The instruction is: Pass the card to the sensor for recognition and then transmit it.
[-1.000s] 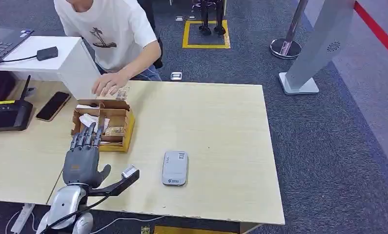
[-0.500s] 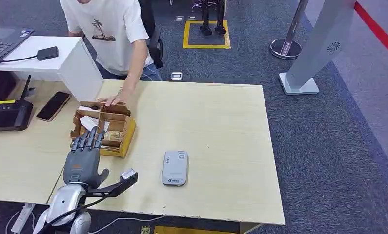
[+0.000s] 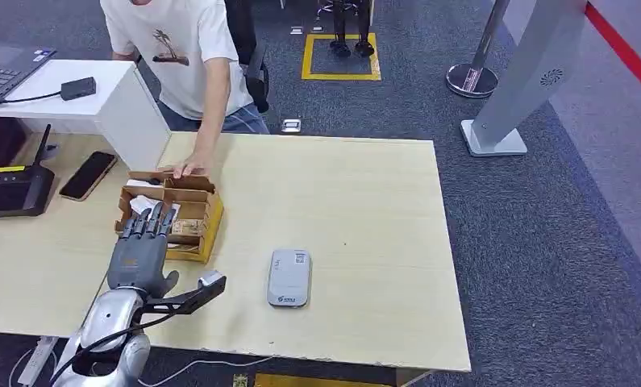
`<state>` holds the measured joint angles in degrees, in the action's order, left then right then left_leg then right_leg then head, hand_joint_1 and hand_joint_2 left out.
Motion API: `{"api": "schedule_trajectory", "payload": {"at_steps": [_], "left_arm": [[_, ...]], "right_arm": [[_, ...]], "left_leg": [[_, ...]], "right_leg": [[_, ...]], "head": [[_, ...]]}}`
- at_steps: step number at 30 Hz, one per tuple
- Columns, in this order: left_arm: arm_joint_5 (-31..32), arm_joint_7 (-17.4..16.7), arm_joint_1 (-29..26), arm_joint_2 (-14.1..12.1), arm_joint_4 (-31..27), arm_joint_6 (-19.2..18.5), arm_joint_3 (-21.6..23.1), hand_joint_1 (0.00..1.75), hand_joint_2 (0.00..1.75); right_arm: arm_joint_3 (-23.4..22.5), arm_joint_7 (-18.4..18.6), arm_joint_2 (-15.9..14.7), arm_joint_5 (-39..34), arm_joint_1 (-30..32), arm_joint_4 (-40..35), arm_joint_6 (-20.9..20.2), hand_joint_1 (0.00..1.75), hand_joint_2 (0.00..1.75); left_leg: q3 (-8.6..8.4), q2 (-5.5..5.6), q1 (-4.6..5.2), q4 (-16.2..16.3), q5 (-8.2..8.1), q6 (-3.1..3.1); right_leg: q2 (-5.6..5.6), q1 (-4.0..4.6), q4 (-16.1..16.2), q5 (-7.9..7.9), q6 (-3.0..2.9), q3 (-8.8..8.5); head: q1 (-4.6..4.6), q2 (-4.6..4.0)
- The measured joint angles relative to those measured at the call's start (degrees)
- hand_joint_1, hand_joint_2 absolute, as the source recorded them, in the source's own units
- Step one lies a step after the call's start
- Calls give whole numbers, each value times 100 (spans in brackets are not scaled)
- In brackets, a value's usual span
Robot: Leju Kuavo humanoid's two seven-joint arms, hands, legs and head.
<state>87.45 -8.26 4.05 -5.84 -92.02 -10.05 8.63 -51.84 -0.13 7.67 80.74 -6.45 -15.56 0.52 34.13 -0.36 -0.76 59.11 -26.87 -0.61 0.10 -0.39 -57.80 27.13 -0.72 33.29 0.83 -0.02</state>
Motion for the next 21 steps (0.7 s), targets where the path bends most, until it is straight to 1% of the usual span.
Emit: {"api": "schedule_trajectory", "payload": {"at_steps": [11, 21], "left_arm": [[0, 74, 200, 4, 244, -31, 0, 0, 175], [0, 162, 263, 9, 402, -52, 0, 0, 175]], "right_arm": [[-13, -2, 28, 11, -19, 4, -11, 0, 175], [-13, -9, 44, 20, -29, 4, -20, 0, 175]], "left_leg": [[0, 0, 0, 0, 0, 0], [0, 0, 0, 0, 0, 0]], "right_leg": [[0, 0, 0, 0, 0, 0], [0, 0, 0, 0, 0, 1]], "head": [[0, 0], [0, 0]]}}
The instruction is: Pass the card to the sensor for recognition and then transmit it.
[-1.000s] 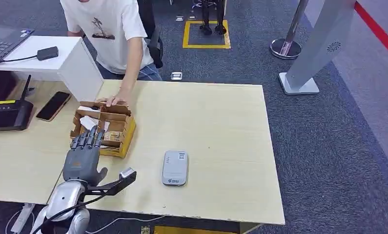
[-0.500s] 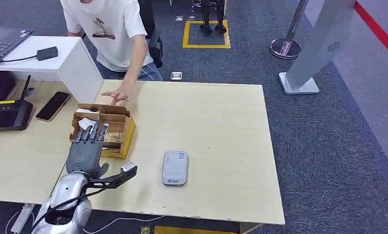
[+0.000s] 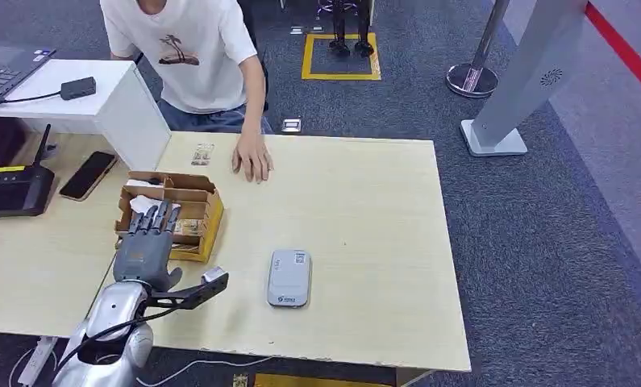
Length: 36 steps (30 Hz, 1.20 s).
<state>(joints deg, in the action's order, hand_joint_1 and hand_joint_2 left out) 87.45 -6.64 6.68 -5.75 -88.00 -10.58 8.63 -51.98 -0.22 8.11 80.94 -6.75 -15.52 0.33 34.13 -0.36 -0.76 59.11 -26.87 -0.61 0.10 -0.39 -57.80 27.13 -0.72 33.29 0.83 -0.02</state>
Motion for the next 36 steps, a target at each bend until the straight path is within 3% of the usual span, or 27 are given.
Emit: {"api": "schedule_trajectory", "payload": {"at_steps": [36], "left_arm": [[-2, 4, 193, 0, 383, -83, 9, 0, 175]], "right_arm": [[-48, -29, 20, 68, -12, 2, -24, 0, 175]], "left_leg": [[0, 0, 0, 0, 0, 0]], "right_leg": [[0, 0, 0, 0, 0, 0]], "head": [[0, 0]]}}
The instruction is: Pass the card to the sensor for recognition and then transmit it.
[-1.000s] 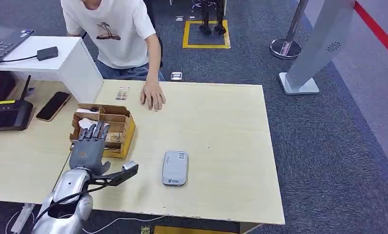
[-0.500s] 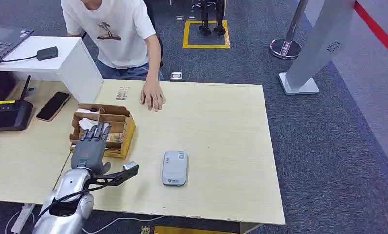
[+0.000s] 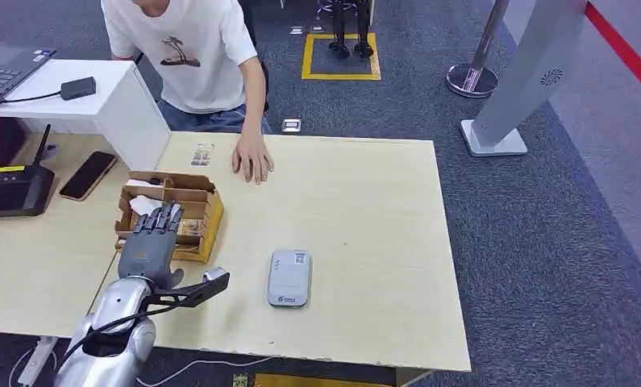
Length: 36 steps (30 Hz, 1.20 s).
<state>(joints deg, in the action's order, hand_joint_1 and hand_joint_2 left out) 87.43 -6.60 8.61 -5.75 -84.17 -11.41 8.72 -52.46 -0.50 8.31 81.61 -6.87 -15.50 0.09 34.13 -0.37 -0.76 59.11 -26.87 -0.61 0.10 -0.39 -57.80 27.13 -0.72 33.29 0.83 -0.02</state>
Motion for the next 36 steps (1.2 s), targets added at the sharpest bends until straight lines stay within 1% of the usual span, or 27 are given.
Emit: {"api": "schedule_trajectory", "payload": {"at_steps": [2, 3, 8, 12, 14, 18, 30, 36], "left_arm": [[2, 0, 0, 0, 0, 0, 0, 0, 175], [2, 0, 0, 0, 2, 0, 0, 21, 175], [0, 0, 12, 0, 37, 0, 0, 24, 175], [2, 0, 13, 0, 44, 0, 0, 7, 175], [2, 0, 15, 0, 55, 0, 0, 5, 175], [2, 0, 29, 0, 85, 0, 0, 9, 175], [2, 20, 62, 26, 192, 0, 0, 7, 175], [2, 39, 66, 42, 225, 0, 0, 10, 175]], "right_arm": [[-2, 0, 0, 0, 0, 0, 0, 0, 175], [-7, 0, 0, 0, 0, 0, 0, 0, 175], [-39, -2, 2, 0, 1, 2, 0, 0, 175], [-44, -2, 7, 0, 0, 2, 0, 0, 175], [-44, -2, 7, 0, 0, 2, 0, 0, 175], [-46, -2, 7, 2, 0, 2, -9, 0, 175], [-59, -2, 7, 18, 0, 2, -2, 0, 175], [-70, -2, 7, 26, 0, 2, 0, 0, 175]], "left_leg": [[0, 0, 0, 0, 0, 0], [0, 0, 0, 0, 0, 0], [0, 0, 0, 0, 0, 0], [0, 0, 0, 0, 0, 0], [0, 0, 0, 0, 0, 0], [0, 0, 0, 0, 0, 0], [0, 0, 0, 0, 0, 0], [0, 0, 0, 0, 0, 0]], "right_leg": [[0, 0, 0, 0, 0, 0], [0, 0, 0, 0, 0, 0], [0, 0, 0, 0, 0, 0], [0, 0, 0, 0, 0, 0], [0, 0, 0, 0, 0, 0], [0, 0, 0, 0, 0, 0], [0, 0, 0, 0, 0, 0], [0, 0, 0, 0, 0, 0]], "head": [[0, 0], [0, 0], [0, 0], [0, 0], [0, 0], [0, 0], [0, 0], [0, 0]]}}
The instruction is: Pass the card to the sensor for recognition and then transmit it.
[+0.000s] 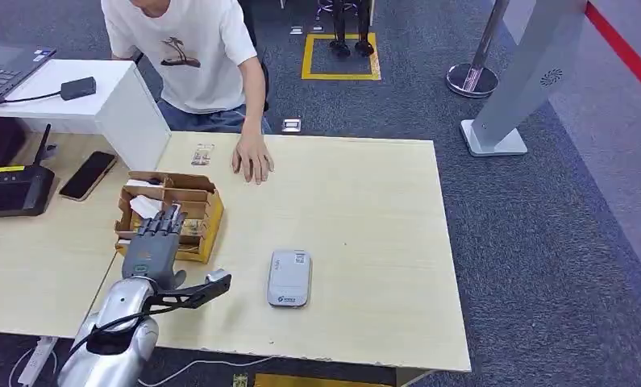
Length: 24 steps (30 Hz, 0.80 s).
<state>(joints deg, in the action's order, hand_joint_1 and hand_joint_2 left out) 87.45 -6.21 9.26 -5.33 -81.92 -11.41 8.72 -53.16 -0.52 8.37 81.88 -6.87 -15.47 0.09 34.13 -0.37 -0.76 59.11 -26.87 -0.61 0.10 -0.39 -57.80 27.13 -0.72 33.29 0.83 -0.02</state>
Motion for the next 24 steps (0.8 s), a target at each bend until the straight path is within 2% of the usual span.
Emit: {"api": "schedule_trajectory", "payload": {"at_steps": [1, 3, 11, 12, 24], "left_arm": [[0, 0, 5, 4, 4, -9, 0, 14, 175], [0, 0, 12, 9, 22, -28, -2, 44, 175], [0, 0, 20, 11, 48, -13, -2, 44, 175], [0, 0, 21, 11, 48, -13, -2, 175, 175], [0, 15, 84, 11, 52, 4, -2, 175, 175]], "right_arm": [[0, 0, 0, 0, 0, 0, 0, 0, 175], [0, -2, 0, 0, 0, -2, 0, 0, 175], [-2, -13, 0, 0, 0, -2, 0, 0, 175], [-2, -13, 0, 0, 0, -2, 0, 0, 175], [-4, -13, 0, 0, 0, -2, -9, 0, 175]], "left_leg": [[0, 0, 0, 0, 0, 0], [0, 0, 0, 0, 0, 0], [0, 0, 0, 0, 0, 0], [0, 0, 0, 0, 0, 0], [-1, 0, 0, 0, 0, 0]], "right_leg": [[0, 0, 0, 0, 0, 0], [0, 0, 0, 0, 0, 0], [0, 0, 0, 0, 0, 0], [0, 0, 0, 0, 0, 0], [0, 0, 0, 0, 0, -1]], "head": [[0, 0], [0, 0], [0, 0], [0, 0], [0, 0]]}}
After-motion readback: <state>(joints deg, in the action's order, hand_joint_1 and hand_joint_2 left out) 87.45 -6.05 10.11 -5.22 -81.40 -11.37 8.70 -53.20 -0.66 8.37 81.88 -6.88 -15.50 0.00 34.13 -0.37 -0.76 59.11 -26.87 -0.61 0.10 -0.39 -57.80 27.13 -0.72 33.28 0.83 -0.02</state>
